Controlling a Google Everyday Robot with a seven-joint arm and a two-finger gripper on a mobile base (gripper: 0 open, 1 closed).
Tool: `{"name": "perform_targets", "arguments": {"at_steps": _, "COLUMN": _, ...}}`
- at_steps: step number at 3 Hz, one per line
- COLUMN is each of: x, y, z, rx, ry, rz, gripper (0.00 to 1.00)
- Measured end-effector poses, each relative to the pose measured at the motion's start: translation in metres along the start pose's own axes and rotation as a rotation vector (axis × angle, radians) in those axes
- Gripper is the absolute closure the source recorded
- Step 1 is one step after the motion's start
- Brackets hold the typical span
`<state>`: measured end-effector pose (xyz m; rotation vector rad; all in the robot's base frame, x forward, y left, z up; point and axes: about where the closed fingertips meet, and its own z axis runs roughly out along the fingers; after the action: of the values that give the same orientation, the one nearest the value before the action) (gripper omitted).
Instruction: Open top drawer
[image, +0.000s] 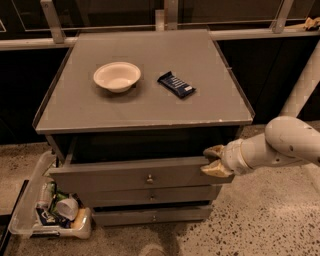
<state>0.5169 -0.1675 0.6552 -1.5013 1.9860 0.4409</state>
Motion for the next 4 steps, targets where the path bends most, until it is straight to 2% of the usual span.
{"name": "perform_targets", "arguments": {"at_steps": 1, "x": 0.0, "y": 0.0, "z": 0.0, "rx": 0.0, "ry": 0.0, "rz": 0.0, "gripper": 0.57}}
{"name": "perform_targets", "arguments": {"at_steps": 2, "x": -0.002, "y": -0.001, "z": -0.001, "rx": -0.012, "ry": -0.008, "rz": -0.005, "gripper": 0.36}}
{"name": "perform_targets", "arguments": {"at_steps": 3, "x": -0.006, "y": 0.008, "z": 0.001, "rx": -0.058, "ry": -0.084, "rz": 0.001, "gripper": 0.12}}
{"name": "perform_targets", "arguments": {"at_steps": 4, "x": -0.005, "y": 0.025, "z": 0.006, "rx": -0.102, "ry": -0.11, "rz": 0.013, "gripper": 0.14}}
